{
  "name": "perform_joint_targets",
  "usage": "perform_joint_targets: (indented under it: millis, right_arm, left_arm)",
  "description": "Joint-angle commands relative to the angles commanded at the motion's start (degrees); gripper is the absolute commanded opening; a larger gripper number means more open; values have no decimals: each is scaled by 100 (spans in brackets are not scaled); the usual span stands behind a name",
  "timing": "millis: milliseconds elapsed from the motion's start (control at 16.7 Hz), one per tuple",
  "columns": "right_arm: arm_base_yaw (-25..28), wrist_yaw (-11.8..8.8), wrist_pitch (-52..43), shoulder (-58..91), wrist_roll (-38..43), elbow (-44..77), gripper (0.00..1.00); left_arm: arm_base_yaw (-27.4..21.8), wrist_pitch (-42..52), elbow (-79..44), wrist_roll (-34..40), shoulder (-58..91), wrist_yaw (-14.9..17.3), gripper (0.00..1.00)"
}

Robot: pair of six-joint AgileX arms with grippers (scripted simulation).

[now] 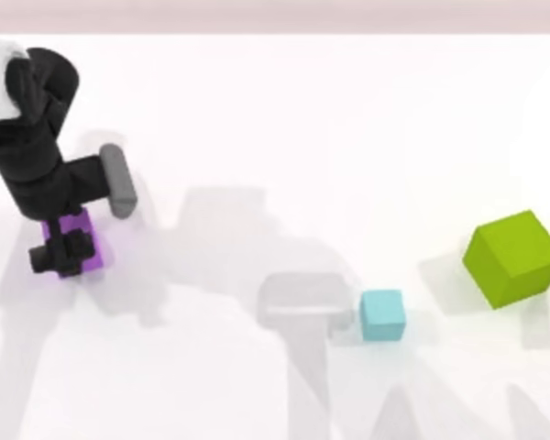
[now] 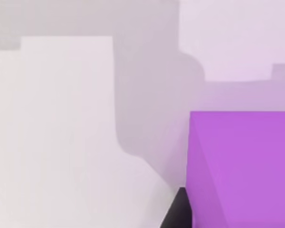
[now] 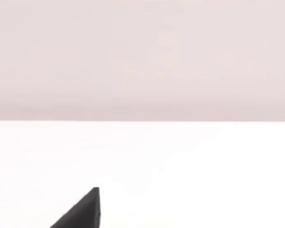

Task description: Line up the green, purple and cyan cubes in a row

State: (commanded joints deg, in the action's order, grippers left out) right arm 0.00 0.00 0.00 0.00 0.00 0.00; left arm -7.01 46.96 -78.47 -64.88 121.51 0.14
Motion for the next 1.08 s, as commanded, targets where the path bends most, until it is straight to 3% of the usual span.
perform_joint_targets:
  millis: [420,780,1080]
  right_arm:
    - [0,0,0,0,0,0,100]
    - [0,0,0,0,0,0,100]
    - [0,0,0,0,0,0,100]
  left_arm:
    - [-16,257,-93,62,-200,63,0]
    - [80,1417,-791,85,-610,59,0]
    - [57,1564,-895,77,-681,55,0]
